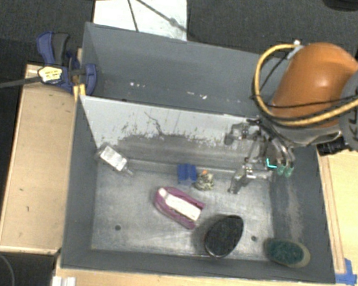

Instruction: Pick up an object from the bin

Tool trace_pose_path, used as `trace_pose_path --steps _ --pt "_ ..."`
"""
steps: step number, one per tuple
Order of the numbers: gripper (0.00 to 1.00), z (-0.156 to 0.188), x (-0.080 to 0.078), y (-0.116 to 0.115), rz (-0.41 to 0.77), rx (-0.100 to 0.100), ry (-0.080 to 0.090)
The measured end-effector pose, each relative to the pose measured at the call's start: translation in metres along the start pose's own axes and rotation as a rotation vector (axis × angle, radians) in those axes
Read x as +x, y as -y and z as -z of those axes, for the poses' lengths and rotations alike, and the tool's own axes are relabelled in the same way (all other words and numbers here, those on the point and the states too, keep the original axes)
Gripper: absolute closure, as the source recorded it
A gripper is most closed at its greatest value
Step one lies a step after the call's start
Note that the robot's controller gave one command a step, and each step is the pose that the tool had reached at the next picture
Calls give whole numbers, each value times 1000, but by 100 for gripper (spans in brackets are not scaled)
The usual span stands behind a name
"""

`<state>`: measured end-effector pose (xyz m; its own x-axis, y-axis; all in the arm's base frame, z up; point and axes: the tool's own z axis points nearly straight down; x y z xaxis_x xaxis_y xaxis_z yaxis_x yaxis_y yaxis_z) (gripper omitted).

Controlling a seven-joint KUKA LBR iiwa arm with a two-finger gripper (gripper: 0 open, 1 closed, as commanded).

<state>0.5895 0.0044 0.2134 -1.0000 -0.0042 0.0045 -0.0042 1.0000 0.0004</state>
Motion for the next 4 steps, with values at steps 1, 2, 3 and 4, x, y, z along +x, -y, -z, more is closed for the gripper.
trace_pose_path --steps 1,2,3,4 --pt "0 -105 40 -15 -4 -1 3" --pt "0 -139 94 -69 9 -3 1" --pt "100 -137 91 -65 2 0 6" --pt "100 -39 91 -70 -16 -2 13"
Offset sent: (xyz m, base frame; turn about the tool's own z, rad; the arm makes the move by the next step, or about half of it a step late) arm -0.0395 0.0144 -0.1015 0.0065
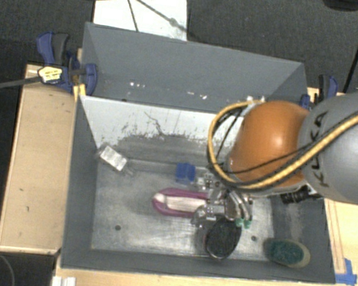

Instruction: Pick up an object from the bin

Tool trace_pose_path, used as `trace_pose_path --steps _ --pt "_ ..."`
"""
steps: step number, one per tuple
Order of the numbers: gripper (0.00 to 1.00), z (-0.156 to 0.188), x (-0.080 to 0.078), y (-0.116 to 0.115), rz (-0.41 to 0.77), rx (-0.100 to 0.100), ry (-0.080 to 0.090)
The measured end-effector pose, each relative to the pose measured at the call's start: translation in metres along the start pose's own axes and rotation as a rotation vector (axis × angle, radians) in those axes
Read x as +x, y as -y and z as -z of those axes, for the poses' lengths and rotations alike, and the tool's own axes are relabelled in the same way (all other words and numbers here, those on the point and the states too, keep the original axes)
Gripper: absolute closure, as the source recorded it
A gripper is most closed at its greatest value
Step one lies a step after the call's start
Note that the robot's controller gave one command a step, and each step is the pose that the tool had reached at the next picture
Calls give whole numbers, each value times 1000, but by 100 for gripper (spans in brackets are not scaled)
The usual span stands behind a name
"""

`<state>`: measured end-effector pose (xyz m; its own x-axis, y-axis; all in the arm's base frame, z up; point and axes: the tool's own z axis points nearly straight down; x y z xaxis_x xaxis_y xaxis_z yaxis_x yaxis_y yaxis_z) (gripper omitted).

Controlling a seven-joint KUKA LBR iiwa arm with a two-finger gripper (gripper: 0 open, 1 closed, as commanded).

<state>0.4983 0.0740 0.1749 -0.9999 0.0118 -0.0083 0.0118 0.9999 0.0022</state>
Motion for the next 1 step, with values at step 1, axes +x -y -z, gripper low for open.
trace_pose_path --steps 1 --pt "100 59 8 7 11 1 -1"
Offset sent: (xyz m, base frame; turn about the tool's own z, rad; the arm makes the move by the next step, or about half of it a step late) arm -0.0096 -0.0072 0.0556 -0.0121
